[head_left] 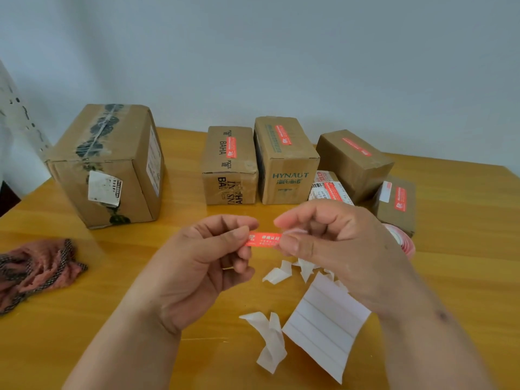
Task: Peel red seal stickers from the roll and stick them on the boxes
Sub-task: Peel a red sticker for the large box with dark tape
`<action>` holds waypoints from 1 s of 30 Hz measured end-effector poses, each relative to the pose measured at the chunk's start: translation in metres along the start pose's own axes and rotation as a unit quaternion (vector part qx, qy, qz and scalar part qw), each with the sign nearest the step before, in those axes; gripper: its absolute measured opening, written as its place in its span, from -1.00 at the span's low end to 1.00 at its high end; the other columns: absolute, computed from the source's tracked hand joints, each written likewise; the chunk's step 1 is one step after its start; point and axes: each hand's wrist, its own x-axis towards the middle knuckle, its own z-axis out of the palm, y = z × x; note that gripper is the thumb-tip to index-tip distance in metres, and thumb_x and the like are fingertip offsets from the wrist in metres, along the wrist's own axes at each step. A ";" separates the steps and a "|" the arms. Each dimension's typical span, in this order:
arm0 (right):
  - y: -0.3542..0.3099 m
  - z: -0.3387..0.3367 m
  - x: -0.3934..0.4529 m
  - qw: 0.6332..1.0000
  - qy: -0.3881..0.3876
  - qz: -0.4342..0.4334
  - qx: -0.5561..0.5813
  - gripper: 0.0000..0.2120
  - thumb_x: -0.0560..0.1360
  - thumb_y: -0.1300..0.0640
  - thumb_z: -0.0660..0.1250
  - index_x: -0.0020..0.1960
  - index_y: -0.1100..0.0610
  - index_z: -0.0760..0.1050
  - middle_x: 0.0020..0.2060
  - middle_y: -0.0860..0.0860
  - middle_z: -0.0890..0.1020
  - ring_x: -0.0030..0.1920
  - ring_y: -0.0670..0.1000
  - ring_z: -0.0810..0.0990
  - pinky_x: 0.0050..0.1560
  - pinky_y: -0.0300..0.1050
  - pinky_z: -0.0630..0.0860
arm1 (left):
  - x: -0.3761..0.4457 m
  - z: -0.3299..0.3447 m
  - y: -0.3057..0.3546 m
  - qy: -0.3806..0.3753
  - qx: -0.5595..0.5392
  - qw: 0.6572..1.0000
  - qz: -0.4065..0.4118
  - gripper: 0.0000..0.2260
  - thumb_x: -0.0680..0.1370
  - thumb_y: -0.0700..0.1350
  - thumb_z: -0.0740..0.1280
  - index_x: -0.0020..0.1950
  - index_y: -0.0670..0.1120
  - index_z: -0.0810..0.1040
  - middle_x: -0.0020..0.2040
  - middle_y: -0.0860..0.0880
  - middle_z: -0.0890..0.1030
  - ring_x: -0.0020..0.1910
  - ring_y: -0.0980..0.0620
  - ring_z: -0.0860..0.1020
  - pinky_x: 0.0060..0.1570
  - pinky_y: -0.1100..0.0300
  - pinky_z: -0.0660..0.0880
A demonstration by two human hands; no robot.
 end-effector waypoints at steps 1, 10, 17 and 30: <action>0.001 -0.002 0.000 0.999 -0.037 0.014 -0.013 -0.78 0.39 0.06 0.46 0.04 -0.06 0.61 -0.19 0.04 0.69 -0.12 0.04 0.66 -0.11 -0.08 0.62 | 0.000 -0.002 0.002 0.012 0.014 1.000 0.020 -0.86 0.35 -0.22 0.37 -0.14 -0.14 0.69 -0.44 -0.10 0.52 -0.52 0.07 0.46 -0.43 0.20 0.56; -0.002 0.004 0.012 0.995 -0.023 0.084 0.056 -0.67 0.43 -0.18 0.37 0.11 -0.03 0.58 -0.07 -0.06 0.71 -0.02 -0.05 0.67 0.11 0.01 0.52 | -0.006 -0.016 0.022 0.027 0.259 0.946 0.194 -0.86 0.44 -0.11 0.33 -0.09 0.07 0.66 -0.35 0.00 0.58 -0.30 0.06 0.57 -0.18 0.07 0.57; -0.008 0.025 0.031 0.996 -0.046 0.072 0.024 -0.83 0.31 0.00 0.51 -0.13 0.03 0.66 -0.33 -0.08 0.66 -0.28 -0.14 0.60 -0.16 -0.18 0.54 | -0.011 -0.018 0.031 0.037 0.307 0.924 0.223 -0.87 0.45 -0.07 0.34 -0.08 0.12 0.64 -0.33 0.03 0.61 -0.28 0.09 0.60 -0.21 0.22 0.56; -0.035 0.071 0.080 0.973 0.063 -0.069 -0.211 -0.80 0.54 0.21 0.29 -0.14 -0.09 0.48 -0.27 -0.18 0.52 -0.33 -0.21 0.48 -0.36 -0.36 0.39 | -0.011 -0.075 0.070 0.361 0.628 0.675 0.138 -0.47 0.50 0.27 0.28 0.43 0.19 0.30 -0.17 0.18 0.60 -0.20 0.13 0.54 -0.34 0.18 0.47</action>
